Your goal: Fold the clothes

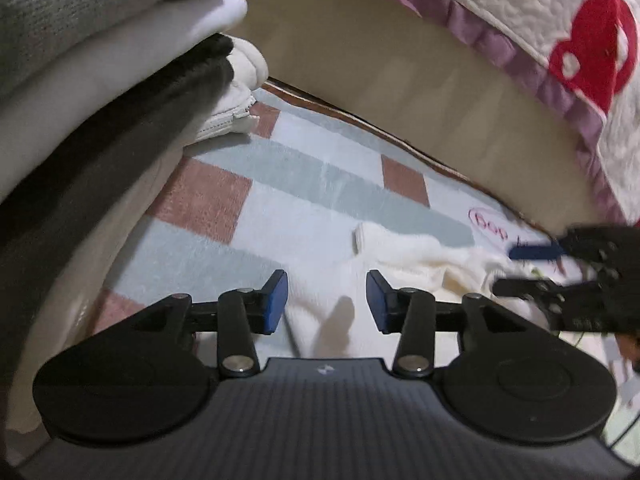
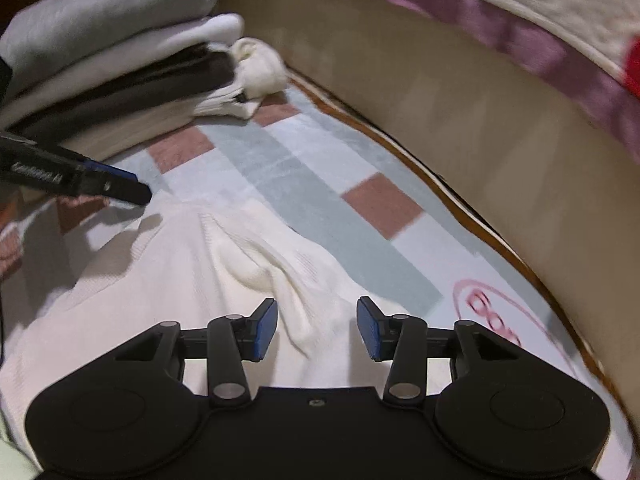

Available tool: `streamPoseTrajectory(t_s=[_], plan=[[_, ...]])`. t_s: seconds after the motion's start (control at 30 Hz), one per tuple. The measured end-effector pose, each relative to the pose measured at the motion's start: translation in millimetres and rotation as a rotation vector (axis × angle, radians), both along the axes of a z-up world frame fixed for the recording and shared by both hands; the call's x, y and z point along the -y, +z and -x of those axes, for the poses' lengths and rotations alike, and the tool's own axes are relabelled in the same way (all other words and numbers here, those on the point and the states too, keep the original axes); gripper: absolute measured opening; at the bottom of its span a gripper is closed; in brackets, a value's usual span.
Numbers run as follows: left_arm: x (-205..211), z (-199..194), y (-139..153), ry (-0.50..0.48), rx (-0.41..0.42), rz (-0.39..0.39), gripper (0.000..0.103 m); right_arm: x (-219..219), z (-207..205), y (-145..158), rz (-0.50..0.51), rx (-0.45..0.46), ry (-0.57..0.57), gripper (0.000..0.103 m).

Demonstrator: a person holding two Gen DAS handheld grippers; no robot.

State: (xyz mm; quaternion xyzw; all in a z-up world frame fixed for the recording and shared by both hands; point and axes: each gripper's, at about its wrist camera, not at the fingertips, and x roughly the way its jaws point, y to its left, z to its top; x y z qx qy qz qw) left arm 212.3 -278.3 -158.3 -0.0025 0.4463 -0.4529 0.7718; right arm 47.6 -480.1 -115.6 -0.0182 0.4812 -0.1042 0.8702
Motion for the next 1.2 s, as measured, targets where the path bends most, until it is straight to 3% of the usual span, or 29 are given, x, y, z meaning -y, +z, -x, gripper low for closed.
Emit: streamPoseTrajectory(t_s=[0.1, 0.2, 0.23, 0.27, 0.3, 0.33, 0.47, 0.53, 0.63, 0.67, 0.7, 0.77, 0.83, 0.9, 0.97, 1.07, 1.2], plan=[[7.1, 11.3, -4.9, -0.046, 0.022, -0.037, 0.055, -6.2, -20.7, -15.5, 0.012, -0.045, 0.056, 0.055], [13.4, 20.1, -22.5, -0.090, -0.025, -0.030, 0.066, -7.1, -36.6, -35.7, 0.060, -0.089, 0.068, 0.055], [16.7, 22.8, -27.5, -0.097, -0.025, -0.028, 0.069, -4.0, -39.8, -42.9, 0.073, -0.096, 0.049, 0.053], [20.3, 25.8, -30.3, -0.105, -0.012, -0.023, 0.067, 0.4, -40.2, -46.6, 0.057, -0.081, 0.038, 0.044], [24.1, 29.0, -29.2, -0.117, 0.022, -0.013, 0.045, 3.3, -38.1, -45.0, 0.027, -0.051, 0.035, 0.005], [27.1, 32.1, -27.1, -0.126, 0.054, 0.002, 0.004, 6.1, -35.7, -42.9, -0.004, -0.019, 0.033, 0.004], [25.0, 46.0, 0.4, -0.120, 0.240, 0.145, 0.002, 10.3, -14.6, -12.1, 0.036, 0.157, -0.096, 0.004], [25.4, 43.7, 4.9, -0.108, 0.234, 0.167, 0.002, 16.1, -8.1, -0.7, 0.047, 0.212, -0.154, 0.004], [27.9, 38.5, -4.7, -0.068, 0.205, 0.106, 0.005, 28.0, -8.7, -5.7, 0.001, 0.169, -0.160, 0.012], [28.8, 36.7, -7.9, -0.055, 0.195, 0.086, 0.007, 31.7, -1.6, -2.7, -0.048, 0.191, -0.159, 0.012], [29.6, 35.0, -11.2, -0.042, 0.185, 0.066, 0.009, 35.5, 6.3, 1.0, -0.100, 0.218, -0.158, 0.025], [31.3, 31.5, -17.6, -0.015, 0.166, 0.025, 0.012, 46.5, 35.3, 15.9, -0.187, 0.292, -0.205, 0.040], [31.0, 28.4, -20.4, 0.013, 0.159, 0.006, 0.024, 61.8, 74.5, 32.5, -0.193, 0.342, -0.290, 0.044], [24.4, 28.3, -9.3, 0.033, 0.182, 0.062, 0.027, 81.0, 117.5, 41.3, -0.175, 0.355, -0.395, 0.047], [23.5, 30.6, -0.9, 0.017, 0.140, 0.120, 0.027, 105.2, 163.7, 43.5, -0.159, 0.339, -0.521, 0.048], [34.3, 40.9, 5.6, -0.042, 0.044, 0.190, 0.028, 138.8, 234.7, 33.7, -0.224, 0.330, -0.729, 0.048], [70.2, 65.9, 3.6, -0.173, -0.124, 0.242, 0.050, 165.4, 304.9, 11.6, -0.390, 0.354, -0.904, 0.048]])
